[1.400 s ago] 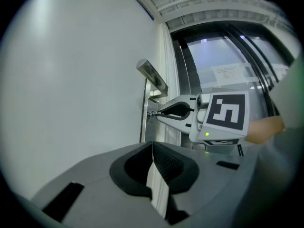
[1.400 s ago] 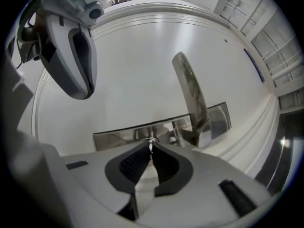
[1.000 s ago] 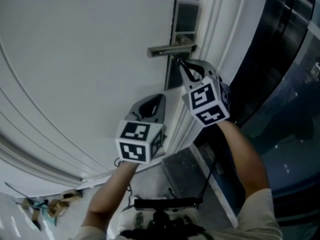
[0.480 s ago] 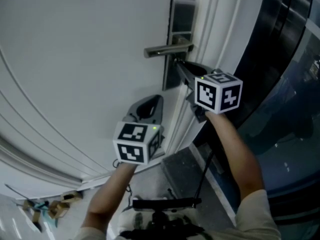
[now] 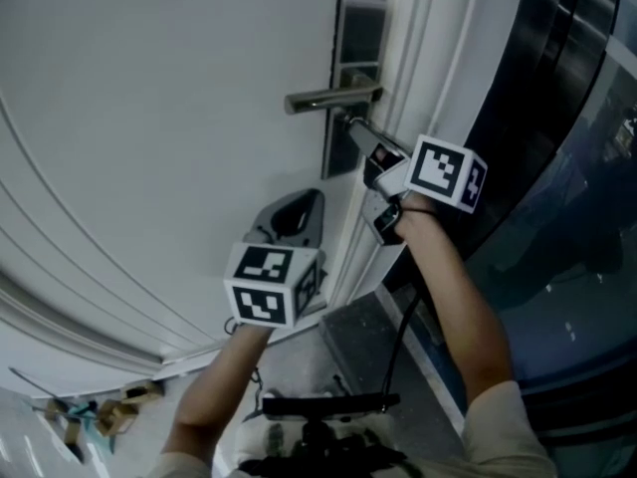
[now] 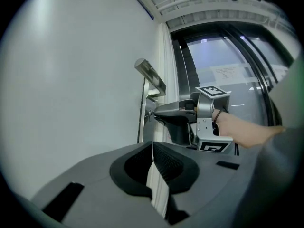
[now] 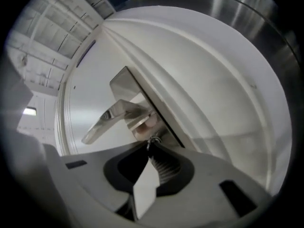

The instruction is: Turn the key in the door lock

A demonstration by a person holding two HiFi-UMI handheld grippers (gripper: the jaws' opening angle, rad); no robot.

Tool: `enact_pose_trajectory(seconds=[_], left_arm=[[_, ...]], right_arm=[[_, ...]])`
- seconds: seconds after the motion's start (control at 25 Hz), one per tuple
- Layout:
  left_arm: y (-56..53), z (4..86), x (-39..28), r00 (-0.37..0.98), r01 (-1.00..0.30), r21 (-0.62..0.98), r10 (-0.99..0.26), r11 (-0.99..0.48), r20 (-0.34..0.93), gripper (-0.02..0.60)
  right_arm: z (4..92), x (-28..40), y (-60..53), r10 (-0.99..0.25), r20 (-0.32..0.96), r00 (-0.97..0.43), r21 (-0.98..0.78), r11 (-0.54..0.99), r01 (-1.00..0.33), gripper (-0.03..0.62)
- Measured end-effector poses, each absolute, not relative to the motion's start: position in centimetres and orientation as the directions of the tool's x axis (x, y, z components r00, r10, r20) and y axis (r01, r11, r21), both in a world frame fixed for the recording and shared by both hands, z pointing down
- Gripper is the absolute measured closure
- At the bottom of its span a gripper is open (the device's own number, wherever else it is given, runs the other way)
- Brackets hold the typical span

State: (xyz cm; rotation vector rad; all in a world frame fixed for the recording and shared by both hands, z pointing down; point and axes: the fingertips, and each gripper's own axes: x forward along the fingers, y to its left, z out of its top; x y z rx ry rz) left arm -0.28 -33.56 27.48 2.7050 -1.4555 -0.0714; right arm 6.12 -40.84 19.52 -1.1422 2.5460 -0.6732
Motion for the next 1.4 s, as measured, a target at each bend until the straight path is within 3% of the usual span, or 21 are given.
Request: enact_pose_trajectory(seconds=[0.4,0.64,0.92,1.04,1.16,1.4], left_arm=[[-33.5,27.5,-0.5,0.546,-0.834,0.086,-0.838,-0.545,-0.008,0.565],[-33.2,27.7,-0.4,0.551,-0.831,0.084,-0.834,-0.55,-0.012,0.565],[-33.1,27.3,-0.4,0.548,-0.833,0.081,-0.836,-0.548,-0.016,0.565],[-33.3,27.2,-0.4,0.546,-0.834,0.082,-0.838,-0.545,-0.016,0.565],[-33.6,27.2,-0.4,0.545,-0.835,0.083,-0.838,-0.544,-0.014,0.565],[-33.5,27.5,-0.4,0.545,-0.835,0.083,-0.838,-0.544,-0.01,0.565]], right_arm=[[19.9,6.6,-41.0,-0.725,-0.174,-0.666,-0.797,0.501,-0.337,0.545],[20.2,6.4,-40.9,-0.687,-0.241,-0.685,-0.862,0.475,-0.174,0.526],[19.9,6.3,-40.7,-0.68,-0.216,-0.701,-0.816,0.52,-0.253,0.523],[19.8,6.4,-40.8,-0.687,-0.183,-0.703,-0.767,0.547,-0.335,0.515],[19.9,6.5,-40.7,-0.69,-0.148,-0.708,-0.708,0.574,-0.411,0.46],[19.4,7.0,-39.7,-0.726,-0.079,-0.683,-0.482,0.628,-0.611,0.458]])
